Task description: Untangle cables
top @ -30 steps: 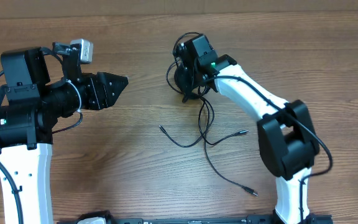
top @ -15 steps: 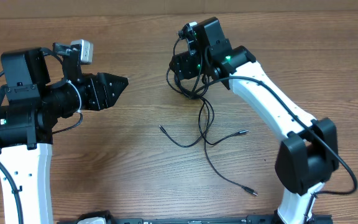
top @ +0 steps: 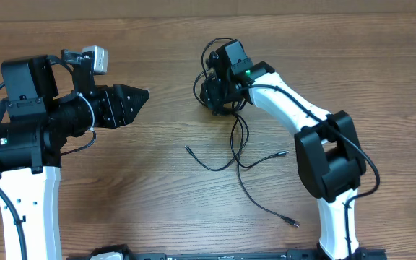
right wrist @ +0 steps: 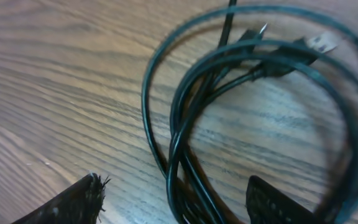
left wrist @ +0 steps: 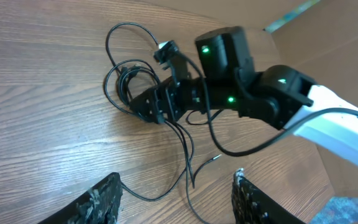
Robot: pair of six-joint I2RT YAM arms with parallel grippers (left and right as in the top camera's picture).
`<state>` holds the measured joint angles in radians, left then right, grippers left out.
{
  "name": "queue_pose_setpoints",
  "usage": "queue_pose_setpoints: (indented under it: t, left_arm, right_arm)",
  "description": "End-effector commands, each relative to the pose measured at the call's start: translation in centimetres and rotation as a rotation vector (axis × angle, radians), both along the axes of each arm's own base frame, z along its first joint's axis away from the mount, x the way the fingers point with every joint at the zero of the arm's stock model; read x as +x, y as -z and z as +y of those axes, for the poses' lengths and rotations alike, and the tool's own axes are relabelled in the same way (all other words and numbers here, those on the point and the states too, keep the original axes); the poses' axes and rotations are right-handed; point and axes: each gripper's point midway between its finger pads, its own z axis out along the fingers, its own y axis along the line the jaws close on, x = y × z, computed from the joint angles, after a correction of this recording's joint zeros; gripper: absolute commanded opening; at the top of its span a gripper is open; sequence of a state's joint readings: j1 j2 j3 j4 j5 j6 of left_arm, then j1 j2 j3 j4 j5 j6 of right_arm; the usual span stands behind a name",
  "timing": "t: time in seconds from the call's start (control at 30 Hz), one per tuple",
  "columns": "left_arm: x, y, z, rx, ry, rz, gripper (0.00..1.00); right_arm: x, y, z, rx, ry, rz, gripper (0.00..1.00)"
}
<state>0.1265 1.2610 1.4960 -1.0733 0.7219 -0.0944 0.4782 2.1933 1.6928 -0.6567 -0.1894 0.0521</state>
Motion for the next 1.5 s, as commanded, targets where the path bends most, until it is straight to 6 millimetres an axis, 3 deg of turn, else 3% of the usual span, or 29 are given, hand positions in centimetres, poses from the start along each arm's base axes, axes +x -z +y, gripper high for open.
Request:
queue_pose_setpoints:
  t: [0.0, 0.17, 0.2, 0.27, 0.3, 0.47, 0.6, 0.77, 0.87, 0.97, 1.17, 1.47]
  left_arm:
    - [-0.2, -0.6, 0.0, 0.007, 0.008, -0.029, 0.57]
    - [-0.2, -0.6, 0.0, 0.007, 0.008, -0.03, 0.57]
    - [-0.2, -0.6, 0.0, 0.007, 0.008, -0.029, 0.57]
    - [-0.2, -0.6, 0.0, 0.006, 0.008, -0.027, 0.57]
    - [-0.3, -0.5, 0.0, 0.006, 0.008, -0.024, 0.57]
    - [-0.3, -0.5, 0.0, 0.006, 0.008, -0.024, 0.57]
    - [-0.2, -0.5, 0.0, 0.007, 0.007, -0.024, 0.56]
    - [-0.2, -0.5, 0.0, 0.007, 0.007, -0.026, 0.57]
    - [-0.1, -0.6, 0.0, 0.008, 0.007, -0.031, 0.57]
    - [0.0, -0.7, 0.0, 0.009, 0.007, -0.039, 0.57]
    - [-0.2, -1.4, -0.7, 0.005, 0.08, -0.099, 0.58]
    - [-2.1, -3.6, -3.5, -0.069, 0.319, -0.247, 0.66]
  right_arm:
    - [-0.7, 2.1, 0.6, 0.023, -0.022, 0.057, 0.69]
    - [-1.4, 3.6, 1.6, 0.013, -0.043, 0.074, 0.62]
    - [-1.5, 4.1, 1.7, 0.008, -0.046, 0.078, 0.55]
    - [-1.6, 4.7, 2.0, 0.006, -0.051, 0.083, 0.08]
    - [-1.7, 5.0, 2.2, 0.008, -0.045, 0.089, 0.04]
    - [-1.0, 3.9, 3.2, 0.058, -0.046, 0.059, 0.04]
    - [0.0, 0.1, 4.5, 0.125, -0.066, 0.0, 0.04]
    - [1.1, -8.5, 5.2, 0.203, -0.076, -0.143, 0.04]
    - [0.6, -14.5, 4.9, 0.274, -0.031, -0.202, 0.04]
    - [-0.8, -19.0, 3.9, 0.326, 0.015, -0.218, 0.04]
    - [-4.5, -26.1, 1.9, 0.366, 0.008, -0.292, 0.04]
    - [-10.1, -32.8, -1.3, 0.443, 0.063, -0.308, 0.04]
